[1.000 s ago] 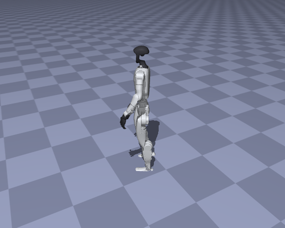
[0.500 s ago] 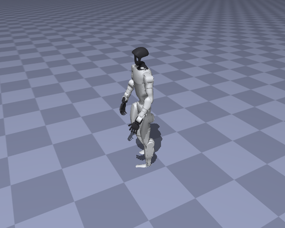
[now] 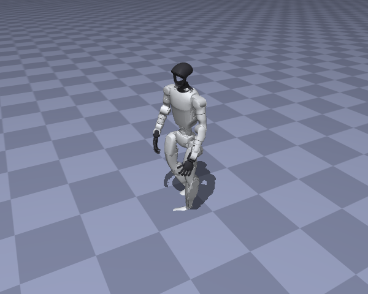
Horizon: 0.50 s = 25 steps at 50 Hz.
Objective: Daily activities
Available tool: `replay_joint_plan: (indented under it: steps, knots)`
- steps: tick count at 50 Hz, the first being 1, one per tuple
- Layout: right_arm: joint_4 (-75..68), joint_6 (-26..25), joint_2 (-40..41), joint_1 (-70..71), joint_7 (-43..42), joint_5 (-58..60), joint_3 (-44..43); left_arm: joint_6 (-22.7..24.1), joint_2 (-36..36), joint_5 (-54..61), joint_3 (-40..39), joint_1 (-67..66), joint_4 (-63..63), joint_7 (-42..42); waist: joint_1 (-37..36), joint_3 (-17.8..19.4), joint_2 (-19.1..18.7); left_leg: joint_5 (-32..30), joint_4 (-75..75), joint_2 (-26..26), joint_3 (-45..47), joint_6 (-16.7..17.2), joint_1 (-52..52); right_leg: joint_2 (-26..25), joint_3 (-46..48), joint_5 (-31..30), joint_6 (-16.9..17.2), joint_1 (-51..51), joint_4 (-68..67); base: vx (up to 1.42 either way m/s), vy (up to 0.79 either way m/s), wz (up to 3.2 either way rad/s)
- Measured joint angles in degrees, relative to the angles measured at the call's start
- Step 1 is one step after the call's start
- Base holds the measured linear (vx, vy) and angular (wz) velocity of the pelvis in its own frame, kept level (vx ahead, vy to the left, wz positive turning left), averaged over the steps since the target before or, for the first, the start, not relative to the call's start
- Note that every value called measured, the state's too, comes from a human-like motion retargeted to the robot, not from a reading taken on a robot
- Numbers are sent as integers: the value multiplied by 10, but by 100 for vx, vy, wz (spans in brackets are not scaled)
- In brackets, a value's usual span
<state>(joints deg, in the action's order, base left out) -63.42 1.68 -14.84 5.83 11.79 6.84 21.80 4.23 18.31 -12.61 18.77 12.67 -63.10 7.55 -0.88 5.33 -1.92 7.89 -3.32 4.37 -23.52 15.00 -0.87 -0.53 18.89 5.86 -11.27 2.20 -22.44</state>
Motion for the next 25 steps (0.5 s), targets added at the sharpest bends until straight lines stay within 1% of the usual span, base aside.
replay_joint_plan:
  steps: [25]
  knots:
    - [28, 0, -7, -57, 29, 13, 11, -9, -20, -18, -30, 20, 12, 3, 9, 12, -8, -14, -1, 15, -50, 0, 25, -4, 37, -66, -9, 33, -16, 1, 3, 35]
